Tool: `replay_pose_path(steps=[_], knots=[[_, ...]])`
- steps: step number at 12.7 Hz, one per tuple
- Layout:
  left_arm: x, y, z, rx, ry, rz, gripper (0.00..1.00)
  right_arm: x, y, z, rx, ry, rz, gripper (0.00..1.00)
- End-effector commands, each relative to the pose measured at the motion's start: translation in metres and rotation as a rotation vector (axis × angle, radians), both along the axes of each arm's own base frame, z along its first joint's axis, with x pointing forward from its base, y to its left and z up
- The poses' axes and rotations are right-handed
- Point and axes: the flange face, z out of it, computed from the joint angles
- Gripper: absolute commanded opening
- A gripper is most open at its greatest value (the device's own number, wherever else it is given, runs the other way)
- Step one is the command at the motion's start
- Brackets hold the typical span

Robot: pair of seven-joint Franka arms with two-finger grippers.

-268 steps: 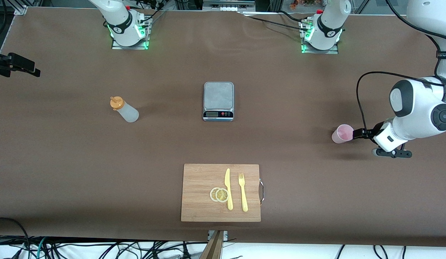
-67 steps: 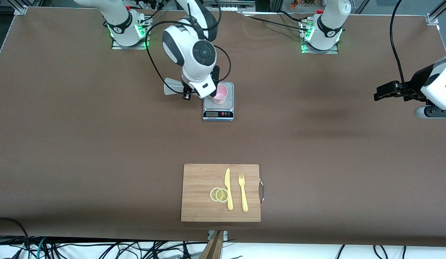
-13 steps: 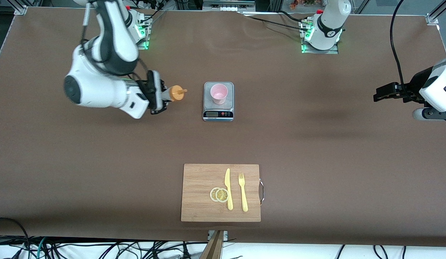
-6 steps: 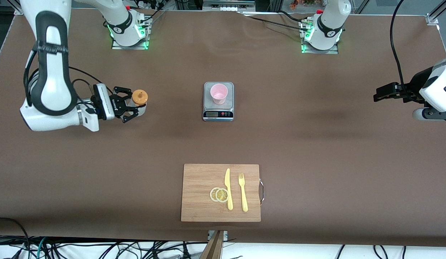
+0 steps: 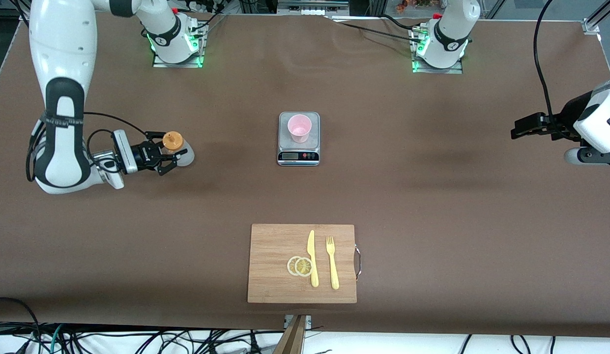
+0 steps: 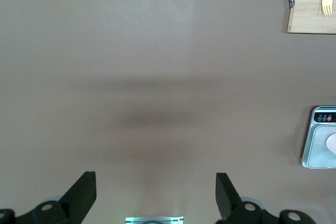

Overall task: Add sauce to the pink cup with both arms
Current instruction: 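Carry the bottle back with the right gripper and set it down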

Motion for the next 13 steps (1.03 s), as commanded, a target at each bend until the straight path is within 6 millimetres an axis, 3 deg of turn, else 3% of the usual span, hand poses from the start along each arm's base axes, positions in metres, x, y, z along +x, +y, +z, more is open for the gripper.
replay_pose_path(steps=[1, 2, 3, 4, 8, 10, 13], knots=[[0.001, 0.003, 0.001, 0.006, 0.005, -0.025, 1.0, 0.01, -0.011, -0.029, 0.132, -0.018, 0.008, 0.25], [0.001, 0.003, 0.001, 0.008, 0.005, -0.025, 1.0, 0.008, -0.013, -0.035, 0.142, -0.019, 0.011, 0.27], [0.001, 0.003, 0.001, 0.008, 0.005, -0.025, 1.0, 0.005, -0.015, -0.038, 0.131, -0.007, 0.027, 0.57], [0.001, 0.003, 0.001, 0.008, 0.005, -0.025, 1.0, 0.004, -0.016, -0.039, 0.121, -0.002, 0.036, 1.0], [0.001, 0.003, 0.001, 0.008, 0.005, -0.025, 1.0, -0.001, -0.027, -0.038, 0.084, 0.025, 0.062, 1.0], [0.001, 0.003, 0.001, 0.008, 0.007, -0.025, 1.0, 0.0, -0.048, -0.029, 0.041, 0.022, 0.05, 1.0], [0.001, 0.003, 0.001, 0.008, 0.007, -0.025, 1.0, 0.015, -0.085, 0.009, -0.117, 0.075, 0.03, 1.0]])
